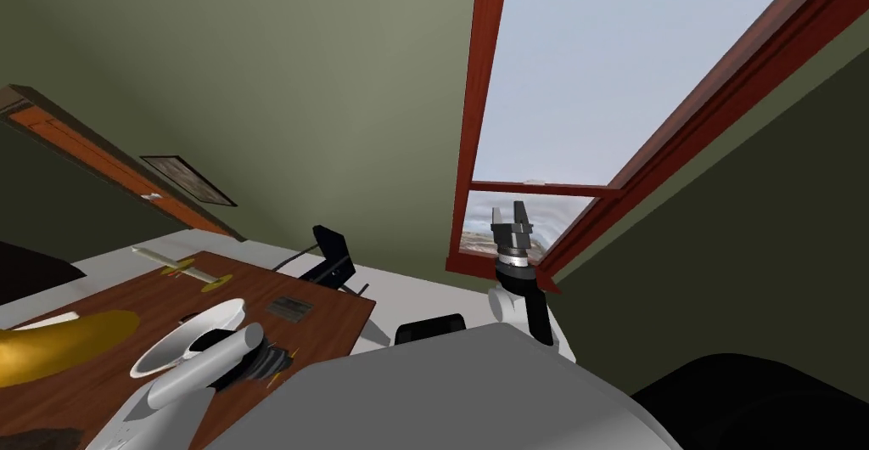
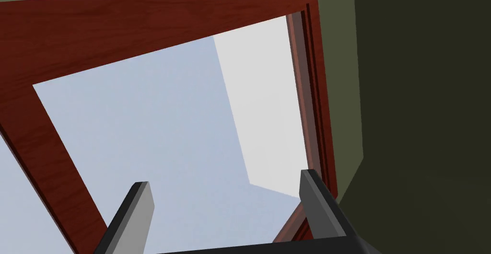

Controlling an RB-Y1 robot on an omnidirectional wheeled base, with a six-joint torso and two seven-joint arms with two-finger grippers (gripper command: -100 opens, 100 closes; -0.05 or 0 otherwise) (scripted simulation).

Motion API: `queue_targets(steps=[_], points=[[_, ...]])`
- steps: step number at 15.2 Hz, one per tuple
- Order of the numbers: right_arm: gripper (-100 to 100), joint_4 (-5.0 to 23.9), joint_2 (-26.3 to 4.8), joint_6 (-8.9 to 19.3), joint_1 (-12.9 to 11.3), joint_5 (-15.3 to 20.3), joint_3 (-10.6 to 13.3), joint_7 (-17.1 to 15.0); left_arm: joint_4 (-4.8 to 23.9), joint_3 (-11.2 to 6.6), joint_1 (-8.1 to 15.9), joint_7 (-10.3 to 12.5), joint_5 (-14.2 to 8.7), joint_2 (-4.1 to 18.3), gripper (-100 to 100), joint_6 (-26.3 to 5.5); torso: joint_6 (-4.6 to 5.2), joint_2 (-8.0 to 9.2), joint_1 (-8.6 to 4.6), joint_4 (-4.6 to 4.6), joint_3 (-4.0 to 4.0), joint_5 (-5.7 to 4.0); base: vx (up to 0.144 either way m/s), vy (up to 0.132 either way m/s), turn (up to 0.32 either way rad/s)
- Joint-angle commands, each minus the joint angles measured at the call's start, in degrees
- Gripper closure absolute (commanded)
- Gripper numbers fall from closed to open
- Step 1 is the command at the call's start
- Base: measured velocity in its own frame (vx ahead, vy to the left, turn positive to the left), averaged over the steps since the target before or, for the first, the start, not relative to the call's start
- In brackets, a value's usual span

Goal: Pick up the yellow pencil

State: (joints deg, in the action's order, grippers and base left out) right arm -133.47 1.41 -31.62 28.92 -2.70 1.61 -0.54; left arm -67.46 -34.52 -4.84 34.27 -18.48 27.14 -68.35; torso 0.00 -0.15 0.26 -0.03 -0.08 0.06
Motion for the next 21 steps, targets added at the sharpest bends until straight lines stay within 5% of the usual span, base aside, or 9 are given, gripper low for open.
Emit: queue_targets(steps=[1, 11, 18, 19, 21], points=[[0, 0.0, 0.0, 0.0, 0.0, 0.0, 0.0, 0.0, 2.4, -0.97, 0.52, 1.28, -0.73, 0.45, -100, -2.86, 0.0, 0.0, 0.0, 0.0, 0.0, 0.0, -0.012, 0.045, -0.27], [0, 0.0, 0.0, 0.0, 0.0, 0.0, 0.0, 0.0, 9.28, -3.58, 2.34, 5.03, -2.54, 2.38, -100, -11.46, -0.01, -0.03, 0.05, -0.01, -0.02, 0.01, -0.013, 0.048, -0.204], [0, 0.0, 0.0, 0.0, 0.02, 0.0, 0.0, 0.0, 10.86, -2.65, 2.17, 4.18, -1.84, 0.74, -100, -7.27, -0.06, -0.17, -0.13, -0.04, -0.1, -0.02, 0.012, 0.016, 0.024], [0, 0.0, 0.0, 0.0, 0.01, 0.0, 0.0, 0.0, 11.03, -2.62, 2.18, 4.1, -1.82, 0.7, 100, -6.94, -0.05, -0.16, -0.15, -0.04, -0.09, -0.03, 0.0, 0.0, 0.0], [0, 0.0, 0.0, 0.0, 0.01, 0.0, 0.0, 0.0, 11.02, -2.62, 2.18, 4.1, -1.82, 0.7, 100, -6.92, -0.05, -0.12, -0.17, -0.03, -0.07, -0.04, 0.0, 0.0, 0.0]])
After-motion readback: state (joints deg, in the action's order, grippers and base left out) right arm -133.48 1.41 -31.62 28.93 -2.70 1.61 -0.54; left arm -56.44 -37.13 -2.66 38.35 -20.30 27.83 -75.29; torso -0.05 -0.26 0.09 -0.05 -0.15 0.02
